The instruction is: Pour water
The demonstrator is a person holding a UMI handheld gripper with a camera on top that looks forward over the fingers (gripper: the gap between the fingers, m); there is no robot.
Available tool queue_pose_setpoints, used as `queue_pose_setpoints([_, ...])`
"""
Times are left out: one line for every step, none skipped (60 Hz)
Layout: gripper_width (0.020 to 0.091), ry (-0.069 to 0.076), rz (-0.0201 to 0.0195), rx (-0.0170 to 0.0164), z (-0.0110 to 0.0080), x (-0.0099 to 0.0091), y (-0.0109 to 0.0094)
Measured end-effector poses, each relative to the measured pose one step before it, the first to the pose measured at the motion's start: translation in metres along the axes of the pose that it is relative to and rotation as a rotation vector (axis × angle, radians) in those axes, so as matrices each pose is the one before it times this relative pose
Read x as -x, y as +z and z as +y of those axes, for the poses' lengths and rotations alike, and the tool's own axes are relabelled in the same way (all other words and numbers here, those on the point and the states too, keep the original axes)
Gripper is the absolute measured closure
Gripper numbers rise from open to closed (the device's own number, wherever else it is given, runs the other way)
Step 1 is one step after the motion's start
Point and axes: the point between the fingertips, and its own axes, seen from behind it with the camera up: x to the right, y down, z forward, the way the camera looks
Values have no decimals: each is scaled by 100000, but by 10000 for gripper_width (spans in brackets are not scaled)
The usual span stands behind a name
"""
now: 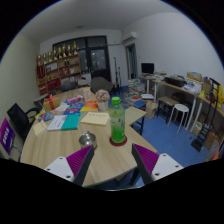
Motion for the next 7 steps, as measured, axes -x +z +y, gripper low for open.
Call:
queue_pose_setpoints([268, 470, 538, -391, -117, 373, -951])
queue_pose_setpoints([272, 511, 438, -412, -120, 336, -941])
queue_pose_setpoints([269, 532, 325, -386, -163, 416, -948])
queue_pose_setpoints([267, 270, -490, -701, 831, -2080, -551])
queue_pose_setpoints([269, 510, 229, -335, -241, 558, -1031])
queue_pose_setpoints([267, 541, 79, -141, -558, 391, -1704])
queue_pose_setpoints([268, 301, 635, -164, -485, 1279, -960])
